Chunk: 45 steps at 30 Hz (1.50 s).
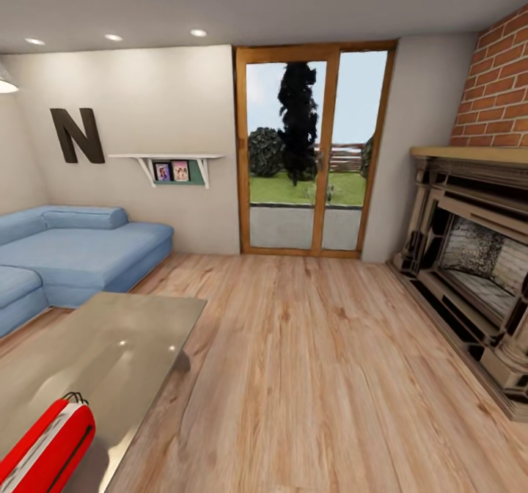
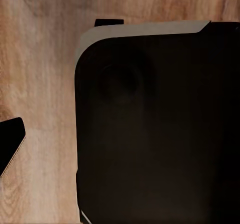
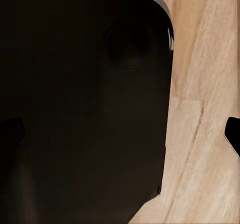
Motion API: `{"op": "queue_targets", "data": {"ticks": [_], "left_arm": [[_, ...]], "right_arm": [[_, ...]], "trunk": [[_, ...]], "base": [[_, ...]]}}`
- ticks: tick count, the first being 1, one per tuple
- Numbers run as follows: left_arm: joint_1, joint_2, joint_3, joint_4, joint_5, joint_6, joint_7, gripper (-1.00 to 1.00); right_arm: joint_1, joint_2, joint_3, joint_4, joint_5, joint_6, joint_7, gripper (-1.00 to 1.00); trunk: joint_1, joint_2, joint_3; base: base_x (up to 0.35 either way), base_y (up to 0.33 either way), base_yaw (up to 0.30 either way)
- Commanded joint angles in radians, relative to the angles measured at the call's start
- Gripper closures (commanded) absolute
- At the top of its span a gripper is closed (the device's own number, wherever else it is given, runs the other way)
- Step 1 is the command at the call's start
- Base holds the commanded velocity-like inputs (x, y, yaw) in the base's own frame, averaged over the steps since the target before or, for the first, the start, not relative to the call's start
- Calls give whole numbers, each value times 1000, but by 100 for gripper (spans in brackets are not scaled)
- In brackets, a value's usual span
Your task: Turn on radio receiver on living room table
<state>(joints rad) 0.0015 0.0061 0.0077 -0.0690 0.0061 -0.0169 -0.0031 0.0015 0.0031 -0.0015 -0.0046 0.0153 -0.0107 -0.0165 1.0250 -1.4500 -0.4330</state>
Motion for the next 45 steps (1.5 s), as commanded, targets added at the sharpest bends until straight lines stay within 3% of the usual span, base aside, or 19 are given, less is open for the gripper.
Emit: {"op": "queue_targets", "data": {"ticks": [1,14,29,45], "left_arm": [[0,-1,0,0,0,0,0,-100],[0,-1,0,0,-1,-2,0,-100],[0,-2,0,0,-2,-2,0,-100],[0,0,0,0,0,-2,0,-100]], "right_arm": [[0,0,0,0,0,0,0,-100],[0,0,-1,0,0,-1,0,-100],[0,0,-2,0,-1,0,0,-100],[0,0,-2,0,0,0,0,-100]], "trunk": [[0,0,0],[0,0,0],[0,0,0],[0,0,0]], "base": [[321,0,0],[302,0,-45],[32,0,-253],[275,-93,-14]]}}
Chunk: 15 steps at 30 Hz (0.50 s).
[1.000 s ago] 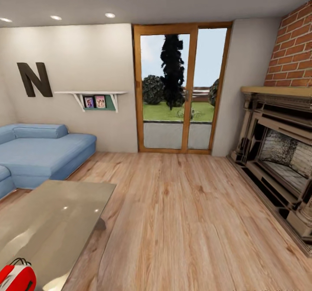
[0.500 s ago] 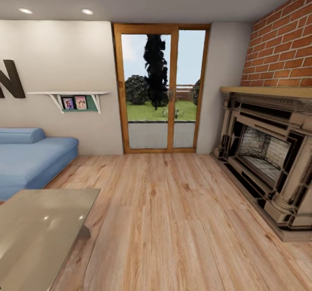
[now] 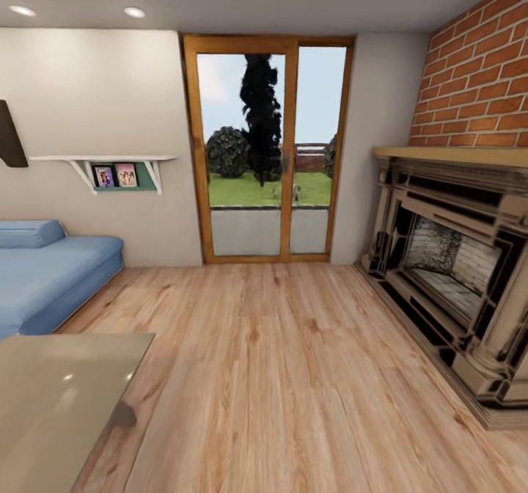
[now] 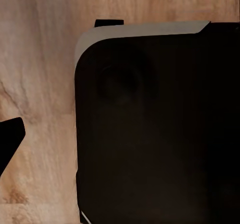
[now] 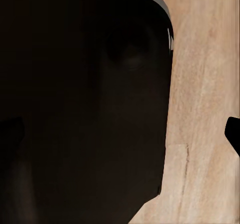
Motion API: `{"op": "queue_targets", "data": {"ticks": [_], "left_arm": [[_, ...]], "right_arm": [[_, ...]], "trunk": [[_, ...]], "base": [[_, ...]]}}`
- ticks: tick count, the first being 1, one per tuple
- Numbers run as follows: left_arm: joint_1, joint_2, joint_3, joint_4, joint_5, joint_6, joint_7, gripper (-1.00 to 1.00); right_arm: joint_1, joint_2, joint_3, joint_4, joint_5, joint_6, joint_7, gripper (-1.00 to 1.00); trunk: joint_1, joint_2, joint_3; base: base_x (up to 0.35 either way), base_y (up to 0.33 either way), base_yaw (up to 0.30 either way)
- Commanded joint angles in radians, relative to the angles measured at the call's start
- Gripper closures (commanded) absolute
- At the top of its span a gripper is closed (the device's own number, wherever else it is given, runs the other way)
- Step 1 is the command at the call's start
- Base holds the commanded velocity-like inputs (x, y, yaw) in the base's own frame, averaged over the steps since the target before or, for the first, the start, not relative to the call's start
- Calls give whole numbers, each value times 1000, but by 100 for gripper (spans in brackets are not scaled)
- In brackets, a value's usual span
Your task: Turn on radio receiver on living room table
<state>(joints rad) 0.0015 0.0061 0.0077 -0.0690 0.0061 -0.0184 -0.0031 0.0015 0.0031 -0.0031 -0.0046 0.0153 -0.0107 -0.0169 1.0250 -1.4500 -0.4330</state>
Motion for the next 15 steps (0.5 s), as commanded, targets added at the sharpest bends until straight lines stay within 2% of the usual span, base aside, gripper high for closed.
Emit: {"op": "queue_targets", "data": {"ticks": [1,9,15], "left_arm": [[0,0,0,0,0,0,0,-100],[0,0,0,0,0,0,0,-100],[0,0,0,-1,1,0,1,-100]], "right_arm": [[0,0,0,0,0,0,0,-100],[0,0,0,0,0,0,0,-100],[0,0,1,0,0,0,0,-100]], "trunk": [[0,0,0],[0,0,0],[0,0,0]], "base": [[308,-125,0],[308,-104,0],[261,-24,1]]}}
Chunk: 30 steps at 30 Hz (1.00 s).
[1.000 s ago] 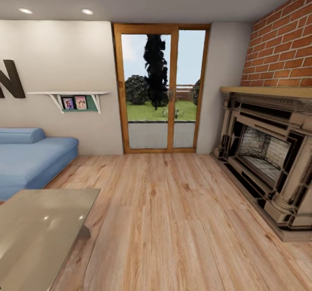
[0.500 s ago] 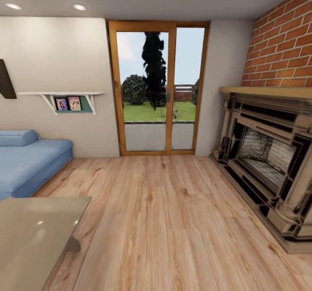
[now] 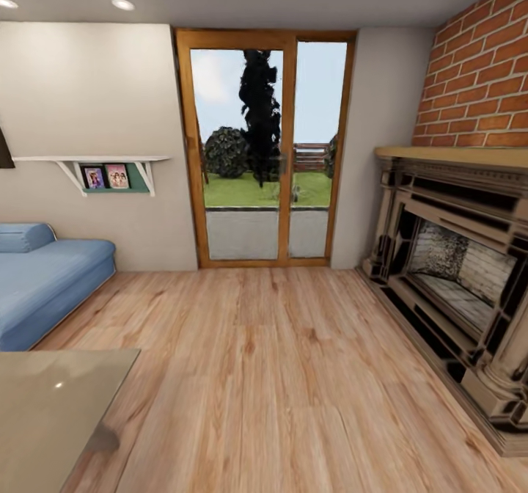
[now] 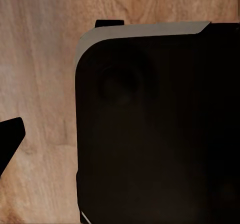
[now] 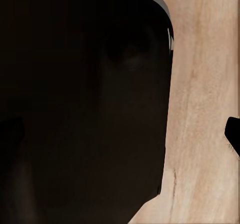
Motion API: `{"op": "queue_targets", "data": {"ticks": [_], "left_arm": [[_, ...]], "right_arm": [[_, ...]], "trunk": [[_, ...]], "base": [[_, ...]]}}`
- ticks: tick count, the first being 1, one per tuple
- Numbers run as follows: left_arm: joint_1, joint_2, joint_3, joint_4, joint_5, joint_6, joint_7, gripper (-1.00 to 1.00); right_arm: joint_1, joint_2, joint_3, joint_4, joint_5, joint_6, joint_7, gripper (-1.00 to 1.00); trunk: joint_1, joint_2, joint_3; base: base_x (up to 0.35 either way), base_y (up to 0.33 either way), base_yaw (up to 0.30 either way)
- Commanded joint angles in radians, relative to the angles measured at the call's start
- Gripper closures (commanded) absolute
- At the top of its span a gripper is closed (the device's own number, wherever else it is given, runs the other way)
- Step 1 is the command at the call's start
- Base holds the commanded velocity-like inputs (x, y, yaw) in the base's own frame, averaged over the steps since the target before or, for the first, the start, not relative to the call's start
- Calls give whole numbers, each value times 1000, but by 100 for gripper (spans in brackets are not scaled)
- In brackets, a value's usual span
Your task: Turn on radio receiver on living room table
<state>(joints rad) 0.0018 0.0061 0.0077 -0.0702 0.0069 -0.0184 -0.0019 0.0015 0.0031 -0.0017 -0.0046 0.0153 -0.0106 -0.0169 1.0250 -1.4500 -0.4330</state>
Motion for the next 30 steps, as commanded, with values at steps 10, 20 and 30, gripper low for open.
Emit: {"op": "queue_targets", "data": {"ticks": [10,20,30], "left_arm": [[0,0,0,0,-1,0,0,-100],[0,0,0,0,-1,0,-1,-100],[0,0,0,0,-1,0,0,-100]], "right_arm": [[0,0,1,0,0,-2,0,-100],[0,0,0,0,0,-13,0,-100],[0,0,0,0,0,-23,0,-100]], "trunk": [[0,0,-2],[0,0,-2],[0,0,-2]], "base": [[25,-1,175],[0,0,278],[0,0,285]]}}
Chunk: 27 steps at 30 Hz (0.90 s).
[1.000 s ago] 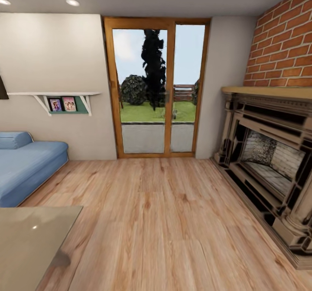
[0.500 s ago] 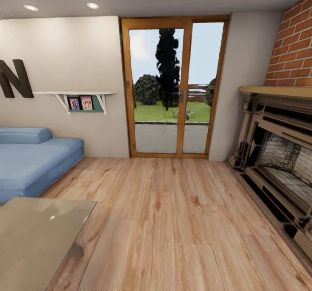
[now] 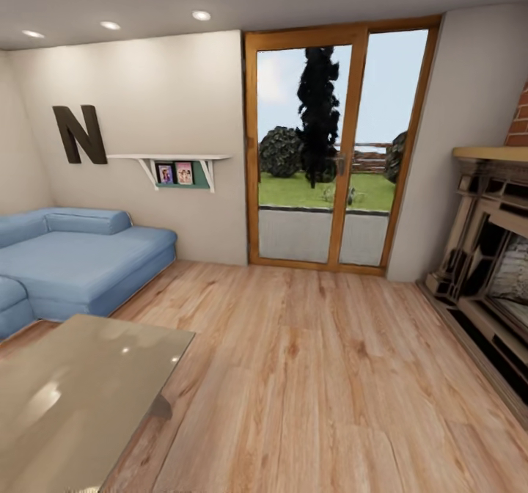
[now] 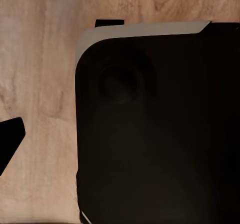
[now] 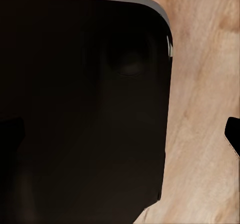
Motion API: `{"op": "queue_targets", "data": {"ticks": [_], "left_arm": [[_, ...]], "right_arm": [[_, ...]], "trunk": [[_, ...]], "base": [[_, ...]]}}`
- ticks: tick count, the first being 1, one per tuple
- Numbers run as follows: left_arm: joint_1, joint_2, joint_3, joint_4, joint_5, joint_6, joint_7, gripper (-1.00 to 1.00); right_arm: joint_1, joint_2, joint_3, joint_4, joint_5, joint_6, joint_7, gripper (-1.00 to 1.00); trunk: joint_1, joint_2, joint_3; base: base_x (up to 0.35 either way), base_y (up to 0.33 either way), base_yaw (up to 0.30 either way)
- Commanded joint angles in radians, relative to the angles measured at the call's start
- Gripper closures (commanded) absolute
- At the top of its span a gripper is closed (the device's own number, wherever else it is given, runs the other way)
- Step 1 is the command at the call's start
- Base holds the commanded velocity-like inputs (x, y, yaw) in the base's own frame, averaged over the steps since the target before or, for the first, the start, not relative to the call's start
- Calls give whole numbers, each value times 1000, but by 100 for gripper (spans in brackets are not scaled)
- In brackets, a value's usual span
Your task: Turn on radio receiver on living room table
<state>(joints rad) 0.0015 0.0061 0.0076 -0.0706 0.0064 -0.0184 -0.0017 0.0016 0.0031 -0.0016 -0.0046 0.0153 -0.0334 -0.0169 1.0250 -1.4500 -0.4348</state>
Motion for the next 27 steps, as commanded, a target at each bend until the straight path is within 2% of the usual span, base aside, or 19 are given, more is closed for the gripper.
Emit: {"op": "queue_targets", "data": {"ticks": [1,27], "left_arm": [[0,0,0,0,0,0,0,-100],[0,0,0,0,0,0,0,-100]], "right_arm": [[0,0,0,0,0,0,0,-100],[0,0,3,0,0,0,0,-100]], "trunk": [[0,0,0],[0,0,0]], "base": [[0,0,286],[0,0,286]]}}
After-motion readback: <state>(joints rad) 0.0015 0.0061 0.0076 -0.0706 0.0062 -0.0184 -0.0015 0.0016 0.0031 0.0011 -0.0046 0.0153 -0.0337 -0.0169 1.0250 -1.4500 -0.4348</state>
